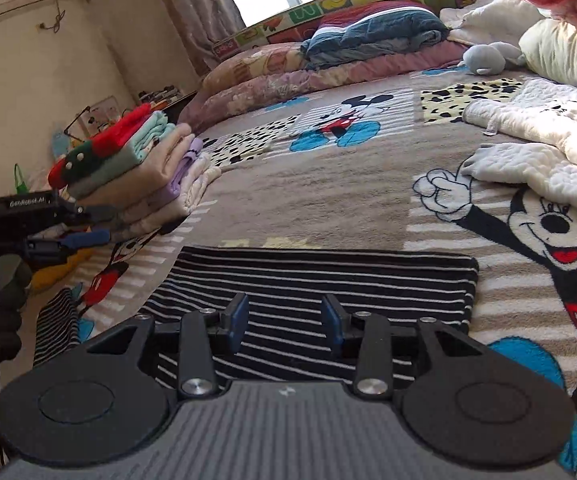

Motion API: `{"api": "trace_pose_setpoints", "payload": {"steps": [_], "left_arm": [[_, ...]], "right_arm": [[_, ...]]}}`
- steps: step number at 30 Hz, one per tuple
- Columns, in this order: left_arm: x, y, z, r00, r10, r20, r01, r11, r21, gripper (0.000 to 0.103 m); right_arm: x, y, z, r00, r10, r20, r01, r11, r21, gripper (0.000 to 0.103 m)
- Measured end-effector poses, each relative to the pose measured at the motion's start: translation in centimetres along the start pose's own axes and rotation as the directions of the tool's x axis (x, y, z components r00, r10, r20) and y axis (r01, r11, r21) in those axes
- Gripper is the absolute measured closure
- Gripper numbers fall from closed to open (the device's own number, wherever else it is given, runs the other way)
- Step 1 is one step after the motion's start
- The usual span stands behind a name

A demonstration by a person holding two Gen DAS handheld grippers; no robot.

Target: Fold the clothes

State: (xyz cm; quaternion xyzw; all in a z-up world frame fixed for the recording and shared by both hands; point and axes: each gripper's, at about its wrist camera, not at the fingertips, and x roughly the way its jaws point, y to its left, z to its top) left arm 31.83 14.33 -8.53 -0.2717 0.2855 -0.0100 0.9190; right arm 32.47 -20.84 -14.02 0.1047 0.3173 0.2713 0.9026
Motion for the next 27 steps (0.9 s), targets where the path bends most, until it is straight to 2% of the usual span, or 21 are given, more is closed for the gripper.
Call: {"api": "trace_pose_setpoints", "payload": {"steps": [2,5,7,10,13,15,18,19,20,22,24,27], "left_arm": [[-2.8,1.7,-1.0,0.999,0.044,0.022,-0.043,0.998,-0.043,0.046],[-6.6,6.0,-2.2,0.991,0.13,0.037,-0.124,0.982,-0.142,0.045],[-8.4,9.3,-2.6,0.984,0.176,0.014,-0.168,0.958,-0.231,0.045],[-11.5,14.0,-3.2,0.981,0.195,-0.011,-0.185,0.909,-0.373,0.045],[-13.3,16.5,-4.0,0.982,0.185,-0.034,-0.181,0.88,-0.439,0.045],[-13.8,17.3,-4.4,0.983,0.182,-0.038,-0.18,0.874,-0.451,0.045],[-13.8,17.3,-4.9,0.995,0.087,-0.054,-0.102,0.9,-0.424,0.045],[-13.6,16.6,-5.0,0.996,0.065,-0.062,-0.084,0.918,-0.388,0.045],[-13.4,16.0,-5.1,0.997,0.04,-0.07,-0.062,0.934,-0.352,0.045],[-12.7,14.2,-5.6,0.994,-0.055,-0.092,0.025,0.954,-0.299,0.046],[-11.4,12.4,-6.5,0.977,-0.16,-0.138,0.112,0.947,-0.3,0.046],[-8.7,9.3,-8.4,0.951,-0.228,-0.208,0.162,0.942,-0.294,0.046]], "right_arm": [[0.0,3.6,-1.5,0.999,0.015,-0.036,-0.018,0.996,-0.087,0.062],[-1.3,7.6,-4.2,0.997,0.048,-0.061,-0.056,0.99,-0.129,0.062],[-2.4,10.2,-6.1,0.994,0.074,-0.075,-0.084,0.985,-0.15,0.061],[-3.8,14.4,-9.1,0.991,0.095,-0.095,-0.114,0.967,-0.226,0.06],[-5.0,18.9,-11.6,0.992,0.091,-0.088,-0.117,0.927,-0.356,0.057],[-6.0,21.8,-13.0,0.992,0.099,-0.074,-0.122,0.896,-0.427,0.053],[-6.5,25.1,-15.0,0.995,0.081,-0.065,-0.103,0.84,-0.533,0.049],[-6.5,25.8,-15.5,0.995,0.073,-0.063,-0.096,0.826,-0.556,0.049],[-6.4,26.3,-15.9,0.996,0.067,-0.059,-0.088,0.815,-0.573,0.049],[-6.0,27.0,-16.3,0.998,0.051,-0.047,-0.069,0.803,-0.592,0.049],[-5.4,27.2,-16.4,0.999,0.036,-0.034,-0.049,0.804,-0.592,0.048],[-4.0,26.7,-16.4,0.998,0.033,-0.047,-0.053,0.828,-0.559,0.048]]}}
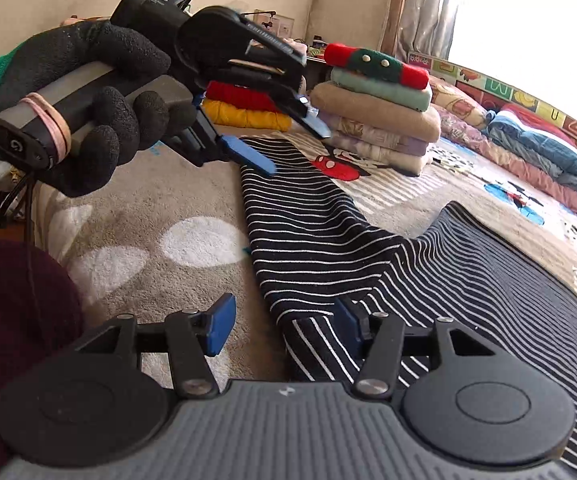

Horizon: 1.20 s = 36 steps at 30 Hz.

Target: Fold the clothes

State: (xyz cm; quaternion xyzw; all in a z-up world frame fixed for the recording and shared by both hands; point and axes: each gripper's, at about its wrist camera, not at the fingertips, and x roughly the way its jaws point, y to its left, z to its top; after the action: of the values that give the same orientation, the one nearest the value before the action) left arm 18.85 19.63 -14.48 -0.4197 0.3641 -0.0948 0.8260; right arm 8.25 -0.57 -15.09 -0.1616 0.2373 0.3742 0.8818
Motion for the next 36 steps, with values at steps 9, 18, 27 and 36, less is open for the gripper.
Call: {"api": "trace_pose_setpoints", "payload": {"steps": [9,18,27,36], "left_arm": [[3.3,1.9,1.4,0.986,0.022,0.166,0.005,0.987,-0.162,0.045],[5.4,-2.5,-1.2,0.97,-0.232,-0.073,0.223,0.968,-0.111,0.04],[6.6,-0.6,2.3,0.989,-0.136,0.052,0.143,0.974,-0.177,0.038],[11.6,-5.0,0.8,0.993,-0.03,-0.115,0.035,0.999,0.041,0.036]], "right_arm": [[1.3,-0.6,-2.0,0.997,0.072,-0.002,-0.072,0.997,0.034,0.039],[1.9,-0.7,-1.4,0.995,0.098,-0.003,-0.098,0.994,0.043,0.031],[1.5,-0.4,-1.5,0.993,0.12,-0.003,-0.12,0.991,0.053,0.029],[1.2,-0.3,-1.4,0.989,0.146,-0.008,-0.146,0.987,0.061,0.024]]}}
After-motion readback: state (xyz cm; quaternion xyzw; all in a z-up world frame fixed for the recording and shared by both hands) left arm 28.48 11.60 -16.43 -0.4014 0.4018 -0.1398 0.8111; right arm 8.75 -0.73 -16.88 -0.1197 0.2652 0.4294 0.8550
